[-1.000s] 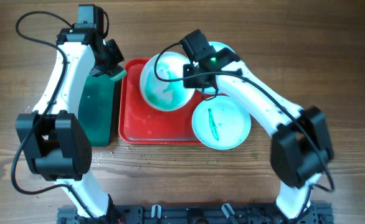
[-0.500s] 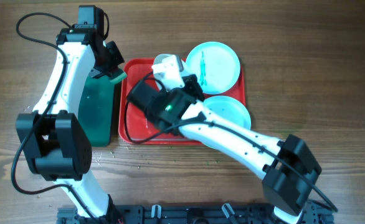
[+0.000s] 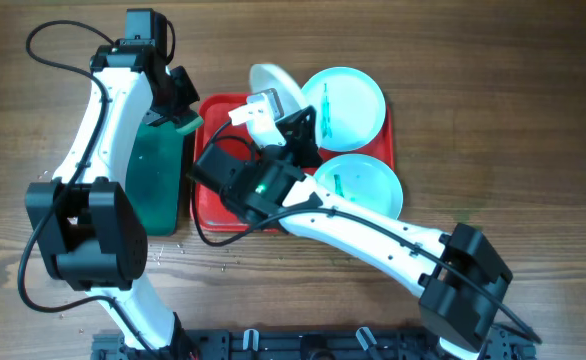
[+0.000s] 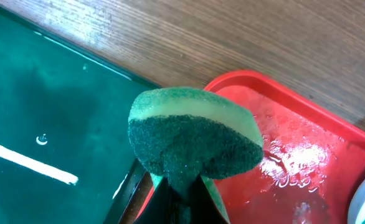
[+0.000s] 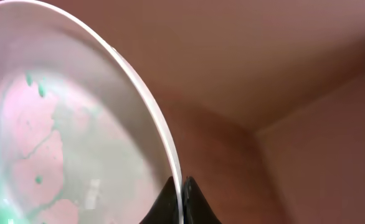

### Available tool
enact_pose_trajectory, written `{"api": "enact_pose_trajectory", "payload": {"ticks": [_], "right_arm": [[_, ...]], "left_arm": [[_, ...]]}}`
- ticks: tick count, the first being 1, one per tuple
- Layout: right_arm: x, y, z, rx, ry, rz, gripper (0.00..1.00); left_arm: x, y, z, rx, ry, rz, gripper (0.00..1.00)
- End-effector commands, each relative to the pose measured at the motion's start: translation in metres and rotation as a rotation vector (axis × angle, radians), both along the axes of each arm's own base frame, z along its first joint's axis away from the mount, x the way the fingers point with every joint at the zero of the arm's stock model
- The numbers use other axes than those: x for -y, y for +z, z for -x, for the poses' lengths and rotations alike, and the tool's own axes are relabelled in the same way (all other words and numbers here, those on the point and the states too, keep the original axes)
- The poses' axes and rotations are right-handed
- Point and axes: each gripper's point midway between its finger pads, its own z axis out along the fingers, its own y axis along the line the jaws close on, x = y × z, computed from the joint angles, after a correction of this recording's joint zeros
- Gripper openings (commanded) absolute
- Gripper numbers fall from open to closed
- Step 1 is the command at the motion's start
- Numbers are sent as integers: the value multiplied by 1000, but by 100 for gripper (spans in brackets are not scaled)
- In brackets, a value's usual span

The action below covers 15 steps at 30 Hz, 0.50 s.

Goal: Clean dirty plates on tray and stack at the side

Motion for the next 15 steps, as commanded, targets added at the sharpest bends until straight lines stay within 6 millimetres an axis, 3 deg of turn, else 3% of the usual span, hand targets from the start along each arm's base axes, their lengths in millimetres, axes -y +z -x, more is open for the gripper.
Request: {"api": "enact_pose_trajectory", "payload": {"ticks": [1,4,7,9,13,15], "right_arm": [[-25,-63,5,-410,128,-307,4],[-39,-97,10,-656,145,-610,4],[-35,-124,9,-761,93,-757,4],[-31,-150,9,-838,63,-811,4],[-29,-178,12,-905,11,-829,4],[-32,-181,13,-927,44,-821,22]], "left_arm": [[1,10,1,15,14,11,4],[1,9,1,14,14,11,4],[1,10,1,15,14,11,4],[1,10,1,15,14,11,4],[1,10,1,15,14,11,4],[1,10,1,15,14,11,4]]}}
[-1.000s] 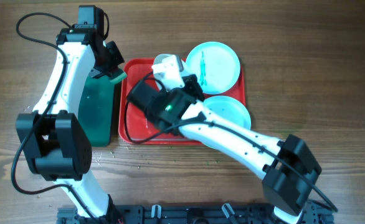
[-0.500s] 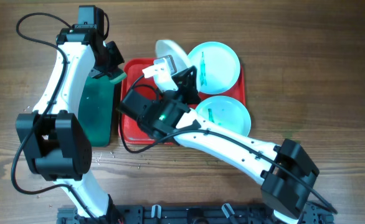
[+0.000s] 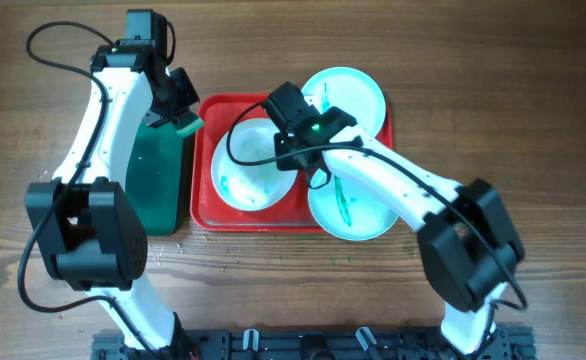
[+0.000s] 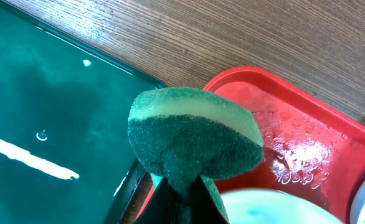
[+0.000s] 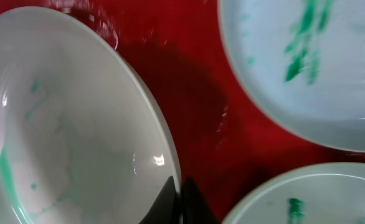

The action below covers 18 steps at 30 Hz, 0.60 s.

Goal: Clean dirty plates on tray and stack at the side

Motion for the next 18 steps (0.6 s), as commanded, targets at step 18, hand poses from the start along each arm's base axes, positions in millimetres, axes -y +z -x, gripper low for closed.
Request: {"api": "enact_pose_trajectory", "payload": {"ticks": [18], "right_arm": [[-46,-33,-56,-42,546,-122,52]], "left_arm": [[3,10,-2,26,11,14,4]]}}
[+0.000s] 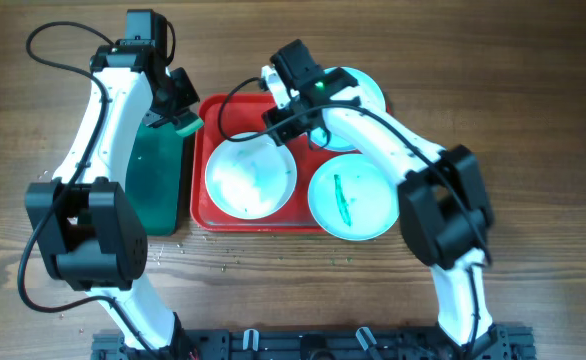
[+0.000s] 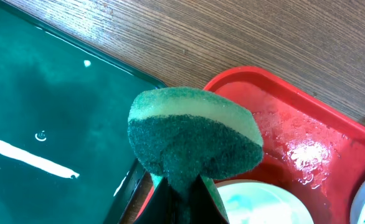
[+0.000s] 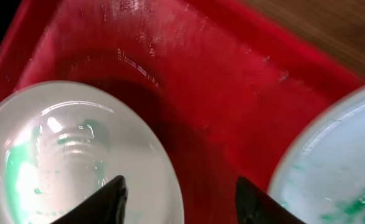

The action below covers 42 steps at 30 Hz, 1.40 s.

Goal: Clean dirty plates on tray and stack at the side

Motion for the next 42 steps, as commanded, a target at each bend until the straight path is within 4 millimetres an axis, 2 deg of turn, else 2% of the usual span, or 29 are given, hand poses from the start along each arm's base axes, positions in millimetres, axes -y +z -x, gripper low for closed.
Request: {"api": "enact_pose_trajectory", "payload": {"ticks": [1,4,8,9,10,13,17,20,24,26,31,34,40,42], "right_arm": [[-17,-38,8,-101,78,-24,50],[-26,-47,17,-179,50,-77,44],[-23,-57,24,-247,-26,-67,25],[-23,-57,25,-258,-43,-67,20],[-22,-57,25,-265,-55,-67,5],[-22,-58,25,-280,-94,-68,4],[10,-67,12,-265,-398,66,4],[48,-65,9,-235,-672,190,4],[53,-58,7,-214,-695,203,4],[53,-58,7,-214,-695,203,4],[52,-58,6,-205,-672,202,4],[52,-58,6,-204,-666,202,4],[51,-58,5,-203,-665,196,4],[51,-58,5,-202,-659,197,4]], "left_arm": [[3,10,-2,26,11,14,4],[3,10,-2,26,11,14,4],[3,10,-2,26,11,14,4],[3,10,-2,26,11,15,4],[3,10,-1,25,10,18,4],[5,10,-1,25,6,18,4],[12,10,-1,26,-10,18,4],[25,10,0,25,-38,19,4],[47,6,3,13,-83,20,4],[57,-6,6,-9,-79,26,4],[73,-56,19,-84,-100,20,4],[73,-79,28,-109,-105,16,4],[73,-111,35,-82,-112,19,4],[74,-124,48,-105,-142,10,4]]}}
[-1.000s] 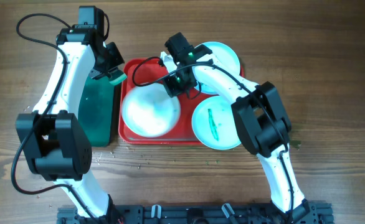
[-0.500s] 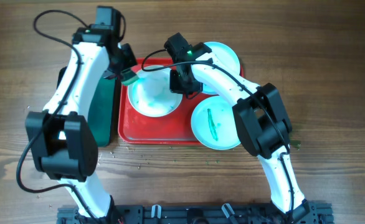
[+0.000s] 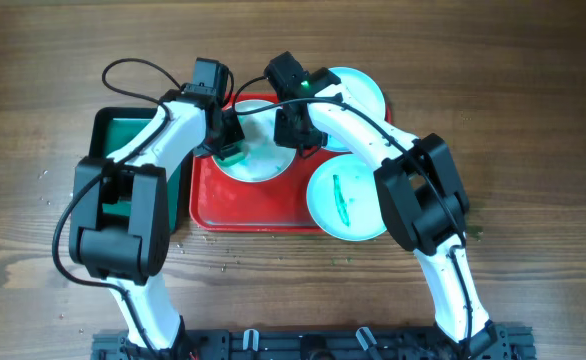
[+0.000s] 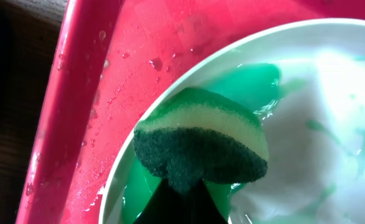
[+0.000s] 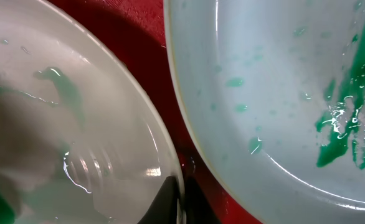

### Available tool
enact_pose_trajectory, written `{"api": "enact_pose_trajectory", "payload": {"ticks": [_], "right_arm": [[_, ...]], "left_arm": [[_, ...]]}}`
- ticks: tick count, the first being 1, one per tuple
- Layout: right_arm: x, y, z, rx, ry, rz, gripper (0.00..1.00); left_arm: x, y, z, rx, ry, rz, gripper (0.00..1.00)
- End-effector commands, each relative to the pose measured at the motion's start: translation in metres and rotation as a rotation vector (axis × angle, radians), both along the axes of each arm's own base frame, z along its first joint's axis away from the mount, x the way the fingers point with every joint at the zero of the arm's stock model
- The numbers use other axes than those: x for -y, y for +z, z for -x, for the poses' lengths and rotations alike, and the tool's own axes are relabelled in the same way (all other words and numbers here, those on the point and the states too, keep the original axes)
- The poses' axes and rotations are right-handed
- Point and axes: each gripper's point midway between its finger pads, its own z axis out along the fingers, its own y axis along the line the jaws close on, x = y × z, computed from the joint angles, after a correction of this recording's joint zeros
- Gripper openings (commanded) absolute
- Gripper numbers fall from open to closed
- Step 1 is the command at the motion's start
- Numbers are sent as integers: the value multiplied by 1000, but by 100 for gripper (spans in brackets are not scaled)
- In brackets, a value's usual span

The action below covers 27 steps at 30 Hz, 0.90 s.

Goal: Clean dirty plates on tray and stack at the side
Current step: 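Scrub the plate again with the sponge in left gripper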

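Observation:
In the left half of the red tray (image 3: 208, 205) lies a white plate (image 3: 263, 160) smeared with green. My left gripper (image 3: 228, 148) is shut on a green and yellow sponge (image 4: 201, 146), which presses on the plate's wet left part (image 4: 294, 112). My right gripper (image 3: 293, 135) is shut on that plate's right rim (image 5: 170, 162). A second stained plate (image 3: 351, 95) sits at the tray's back right, close beside the held rim (image 5: 282, 93). A third plate (image 3: 348, 200) with a green streak lies at the front right.
A dark green tub (image 3: 123, 165) of liquid stands against the tray's left edge. Bare wooden table (image 3: 533, 120) surrounds the tray on all sides. Both arms cross over the tray's back half.
My left gripper left the tub's edge and now presses the sponge on the plate's left part. My right gripper, open above the tray's back before, is shut on the plate's right rim.
My right gripper first held the plate tilted above the tray while the left kept the sponge by the tub. Then the plate lay flat in the tray's left half. The right gripper let go and stood open, and now grips the rim with the sponge on the plate.

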Motion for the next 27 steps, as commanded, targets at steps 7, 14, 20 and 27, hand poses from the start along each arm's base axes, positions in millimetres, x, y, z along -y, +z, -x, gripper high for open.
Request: {"api": "enact_pose_trajectory", "payload": {"ticks": [7,14,20,27], "right_arm": [[14,-9,-6,22,5,62,4],[14,-9,-6,21,6,63,4],[13,-9,-6,24,6,61,4],[13,-9,-6,26,23,62,4]], "left_arm": [[104,-3,54,-4,-651,452,4],[55,-20,25,3,-435,212,4],[-48,-20,-6,78,45,-254,4],[-39,-18,-13,107,25,-235,4]]}}
